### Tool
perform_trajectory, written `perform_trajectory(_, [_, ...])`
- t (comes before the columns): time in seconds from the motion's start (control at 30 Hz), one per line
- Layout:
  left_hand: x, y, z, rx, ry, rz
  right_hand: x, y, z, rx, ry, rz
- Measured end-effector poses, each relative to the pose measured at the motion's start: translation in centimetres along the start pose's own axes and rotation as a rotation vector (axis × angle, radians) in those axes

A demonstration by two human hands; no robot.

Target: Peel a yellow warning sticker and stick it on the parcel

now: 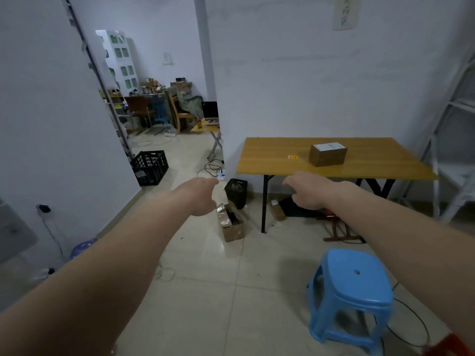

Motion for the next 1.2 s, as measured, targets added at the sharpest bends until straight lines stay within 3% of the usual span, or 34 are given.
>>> perform_trajectory(0.27, [1.4, -3.9, -10.7, 0.107, 0.010, 0.016, 1.1, -0.7, -10.9, 0.050, -0.044, 0.030])
perform_trajectory(0.8, [-2.0, -7.1, -38.6, 0.231, 0.006, -0.034, -2.5, 7.0, -33.3, 0.221, -0.070, -0.107])
perform_trajectory(1.2, [-1.6, -1.6, -58.7, 0.494, -0.080, -0.090, -3.8, 14.8, -44.5, 0.438, -0.034, -0.132])
Point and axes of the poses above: each hand's wrist, its own z-axis away from the middle knuckle, its own x-axis out of the palm, y = z × x, the point moved 8 cm from there along -z, towards the middle knuckle, and after that the axes turned 2 degrees about z, right-handed, at the moved point
